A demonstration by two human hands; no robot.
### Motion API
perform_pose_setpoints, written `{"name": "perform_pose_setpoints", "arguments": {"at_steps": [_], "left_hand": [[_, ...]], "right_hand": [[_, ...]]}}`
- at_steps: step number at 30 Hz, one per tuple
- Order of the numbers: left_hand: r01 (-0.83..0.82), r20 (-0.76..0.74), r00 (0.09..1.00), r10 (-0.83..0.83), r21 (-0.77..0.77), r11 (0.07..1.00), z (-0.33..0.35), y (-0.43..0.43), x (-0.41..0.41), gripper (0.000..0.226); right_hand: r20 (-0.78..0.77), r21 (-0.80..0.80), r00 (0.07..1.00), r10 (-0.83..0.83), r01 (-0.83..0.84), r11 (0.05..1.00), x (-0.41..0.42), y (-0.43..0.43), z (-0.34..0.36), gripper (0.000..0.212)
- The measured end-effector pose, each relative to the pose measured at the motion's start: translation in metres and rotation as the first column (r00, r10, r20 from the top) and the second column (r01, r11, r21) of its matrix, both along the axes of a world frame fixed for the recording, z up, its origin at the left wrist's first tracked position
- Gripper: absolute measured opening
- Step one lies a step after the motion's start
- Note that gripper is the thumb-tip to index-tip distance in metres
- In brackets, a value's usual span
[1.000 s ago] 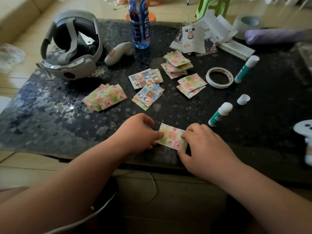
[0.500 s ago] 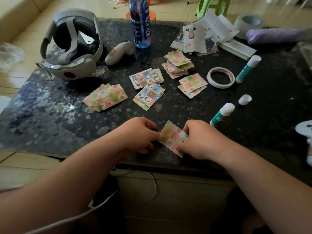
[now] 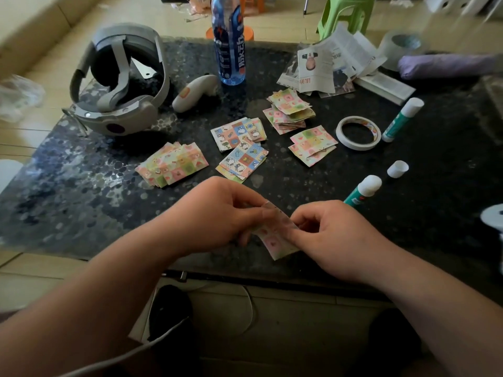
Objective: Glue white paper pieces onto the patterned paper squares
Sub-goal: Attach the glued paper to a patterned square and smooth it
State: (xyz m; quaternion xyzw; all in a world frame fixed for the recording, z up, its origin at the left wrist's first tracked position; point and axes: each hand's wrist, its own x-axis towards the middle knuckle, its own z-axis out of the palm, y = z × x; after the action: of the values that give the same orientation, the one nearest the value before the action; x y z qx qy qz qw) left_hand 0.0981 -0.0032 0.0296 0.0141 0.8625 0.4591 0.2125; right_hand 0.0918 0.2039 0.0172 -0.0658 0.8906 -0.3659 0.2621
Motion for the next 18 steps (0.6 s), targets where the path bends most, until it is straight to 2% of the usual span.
{"name": "perform_pose_setpoints", "arguments": {"at_steps": [3,7,9,10,11,14,16,18], "left_hand": [[-0.038,0.177,0.984,-0.007,0.250,0.967,0.013,-0.010,-0.001,0.014],[-0.200,0.238,0.965,0.112,0.389,0.899,0.015,-0.014,-0.002,0.020],[-0.318,0.304,0.934,0.189,0.462,0.828,0.014,-0.013,-0.004,0.015],[-0.367,0.337,0.916,0.218,0.485,0.794,0.014,-0.012,-0.005,0.021],[-0.387,0.341,0.909,0.239,0.480,0.788,0.013,-0.011,-0.006,0.026],[-0.275,0.285,0.943,0.173,0.374,0.885,0.012,-0.009,-0.006,0.027],[-0.168,0.284,0.956,0.068,0.343,0.924,0.011,-0.010,-0.004,0.018],[-0.115,0.277,0.961,0.025,0.313,0.943,0.011,-0.012,-0.003,0.023]], "right_hand": [[0.050,-0.135,0.994,-0.094,0.100,0.986,0.000,0.002,0.005,0.025],[0.195,-0.309,0.957,-0.217,0.270,0.912,0.000,0.004,0.004,0.005],[0.312,-0.361,0.912,-0.266,0.373,0.855,0.001,0.002,0.004,0.017],[0.378,-0.384,0.880,-0.287,0.431,0.817,0.001,0.001,0.003,0.024],[0.441,-0.400,0.842,-0.311,0.495,0.771,0.002,0.000,0.003,0.028],[0.527,-0.439,0.767,-0.366,0.615,0.655,0.002,-0.003,-0.004,0.026],[0.518,-0.415,0.744,-0.421,0.650,0.637,0.001,-0.003,-0.008,0.027],[0.541,-0.395,0.731,-0.417,0.658,0.641,-0.001,-0.004,-0.008,0.024]]}}
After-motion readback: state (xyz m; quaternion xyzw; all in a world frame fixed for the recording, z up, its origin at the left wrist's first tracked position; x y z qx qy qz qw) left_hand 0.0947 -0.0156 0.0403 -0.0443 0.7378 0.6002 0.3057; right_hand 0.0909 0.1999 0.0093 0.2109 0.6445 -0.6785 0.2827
